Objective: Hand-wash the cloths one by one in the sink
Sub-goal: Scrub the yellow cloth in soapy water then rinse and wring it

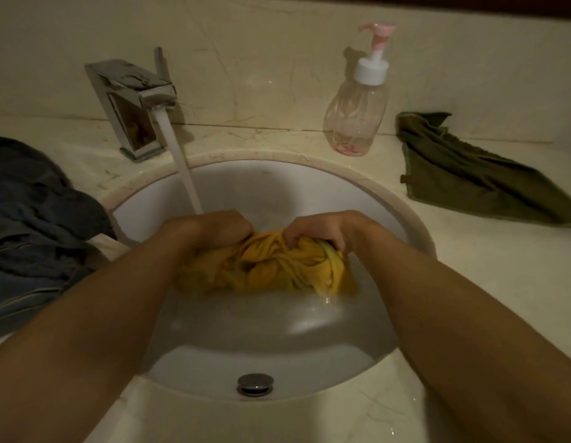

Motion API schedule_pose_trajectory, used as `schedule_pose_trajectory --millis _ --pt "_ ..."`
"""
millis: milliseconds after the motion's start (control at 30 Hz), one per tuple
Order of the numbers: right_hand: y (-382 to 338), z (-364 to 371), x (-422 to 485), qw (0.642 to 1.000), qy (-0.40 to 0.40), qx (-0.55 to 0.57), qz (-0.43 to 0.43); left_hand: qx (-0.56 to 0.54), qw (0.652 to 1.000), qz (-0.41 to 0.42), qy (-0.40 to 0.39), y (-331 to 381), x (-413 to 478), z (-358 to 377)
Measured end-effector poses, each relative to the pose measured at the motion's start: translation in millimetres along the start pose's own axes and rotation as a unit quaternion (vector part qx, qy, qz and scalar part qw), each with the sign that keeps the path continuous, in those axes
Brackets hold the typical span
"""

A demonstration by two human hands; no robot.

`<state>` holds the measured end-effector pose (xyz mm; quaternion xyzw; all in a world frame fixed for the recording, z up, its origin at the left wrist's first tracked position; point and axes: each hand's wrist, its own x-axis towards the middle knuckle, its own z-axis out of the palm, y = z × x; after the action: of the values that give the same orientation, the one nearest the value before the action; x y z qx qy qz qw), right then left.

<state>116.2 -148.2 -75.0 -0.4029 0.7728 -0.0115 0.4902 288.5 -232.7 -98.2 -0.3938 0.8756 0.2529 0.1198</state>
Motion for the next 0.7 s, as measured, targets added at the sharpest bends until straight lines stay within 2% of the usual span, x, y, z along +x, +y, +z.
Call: schedule_pose_trajectory --millis 67,100,133,200,233,267,300,333,400,433,467,533,567,600,700 --pt "5 -1 4 0.999 0.03 0.012 -0.015 0.016 0.999 -0.015 0.031 -12 5 -2" --pt "10 -4 7 0.996 0.07 0.016 -0.049 0.006 0.997 -0.032 0.074 -18 8 -3" --pt "14 -7 11 0.986 0.146 -0.019 -0.08 0.003 0.991 -0.032 0.128 -21 9 -4" --pt "19 -9 15 0.928 0.321 -0.131 -0.138 -0.015 0.975 0.019 0.219 -24 11 -5" --pt "13 -6 12 0.89 0.381 -0.165 -0.188 -0.03 0.972 0.044 0.23 -23 13 -5" --pt "10 -5 15 0.87 0.389 -0.185 -0.24 -0.033 0.976 0.053 0.208 -19 12 -7" --pt "6 -4 14 0.868 0.356 -0.202 -0.283 -0.026 0.986 0.044 0.157 -17 14 -7" --pt "4 -2 17 0.885 0.285 -0.229 -0.29 -0.015 0.995 0.028 0.09 -11 14 -5" --pt "7 4 21 0.914 0.139 -0.322 -0.205 0.007 1.0 -0.002 -0.003 -8 18 -3" --pt "9 6 23 0.903 0.116 -0.381 -0.16 0.039 0.999 -0.014 -0.029 -8 17 -1" --pt "11 10 23 0.879 0.128 -0.436 -0.142 0.096 0.994 -0.026 -0.044 -9 17 1" --pt "10 17 24 0.84 0.175 -0.483 -0.173 0.202 0.978 -0.037 -0.037 -13 18 5" --pt "8 20 26 0.833 0.193 -0.484 -0.184 0.221 0.975 -0.029 -0.017 -15 18 8" --pt "6 21 30 0.836 0.205 -0.475 -0.182 0.211 0.977 -0.01 0.014 -16 17 8" --pt "-2 18 26 0.895 0.21 -0.366 -0.146 0.073 0.995 0.023 0.061 -13 12 7"
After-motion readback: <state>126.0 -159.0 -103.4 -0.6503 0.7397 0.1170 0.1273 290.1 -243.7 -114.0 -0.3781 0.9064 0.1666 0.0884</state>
